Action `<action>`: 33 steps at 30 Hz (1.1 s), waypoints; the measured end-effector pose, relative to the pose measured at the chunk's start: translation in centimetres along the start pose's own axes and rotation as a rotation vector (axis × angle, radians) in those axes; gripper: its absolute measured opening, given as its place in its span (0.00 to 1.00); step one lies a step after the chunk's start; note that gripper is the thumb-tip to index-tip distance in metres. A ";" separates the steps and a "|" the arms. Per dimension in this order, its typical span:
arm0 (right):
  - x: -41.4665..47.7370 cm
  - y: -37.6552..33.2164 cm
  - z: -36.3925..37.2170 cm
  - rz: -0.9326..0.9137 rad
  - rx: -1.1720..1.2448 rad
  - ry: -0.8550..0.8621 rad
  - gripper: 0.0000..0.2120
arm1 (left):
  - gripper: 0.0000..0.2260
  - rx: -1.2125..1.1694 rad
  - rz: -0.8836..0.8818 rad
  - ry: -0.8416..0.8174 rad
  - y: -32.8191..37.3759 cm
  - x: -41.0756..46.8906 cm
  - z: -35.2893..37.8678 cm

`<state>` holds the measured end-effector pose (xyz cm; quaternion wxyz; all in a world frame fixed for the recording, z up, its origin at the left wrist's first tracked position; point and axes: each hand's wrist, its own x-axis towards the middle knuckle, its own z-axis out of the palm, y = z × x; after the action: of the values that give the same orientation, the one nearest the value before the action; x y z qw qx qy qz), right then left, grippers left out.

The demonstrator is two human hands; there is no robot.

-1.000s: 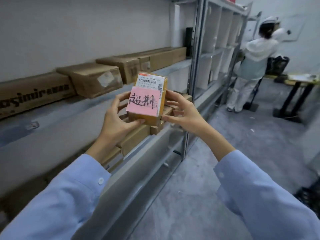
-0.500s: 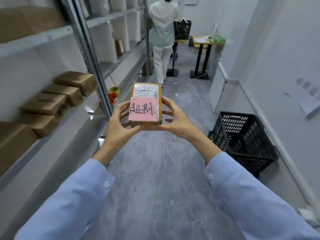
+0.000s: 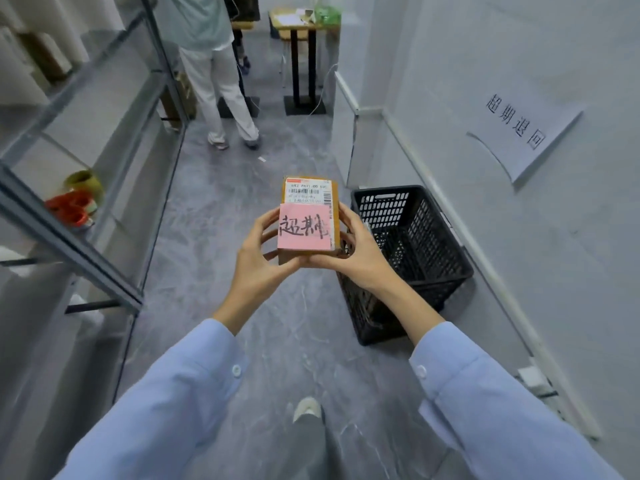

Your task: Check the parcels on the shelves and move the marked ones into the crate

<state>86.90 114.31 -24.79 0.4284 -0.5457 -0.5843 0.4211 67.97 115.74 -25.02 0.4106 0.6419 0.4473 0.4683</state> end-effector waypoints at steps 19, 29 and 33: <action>19.6 19.6 -16.8 0.400 0.175 0.008 0.30 | 0.34 0.136 -0.207 -0.299 -15.2 22.4 18.6; 22.9 38.2 -24.0 0.801 0.138 -0.106 0.31 | 0.35 0.809 -0.209 -0.367 -25.7 23.7 26.6; 21.9 45.0 -23.8 0.967 0.122 -0.200 0.30 | 0.34 0.849 -0.255 -0.385 -28.9 23.7 28.8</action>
<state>121.37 139.02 -60.44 0.1567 -0.6851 -0.2768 0.6553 94.17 142.96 -53.22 0.2417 0.7677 0.5901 0.0630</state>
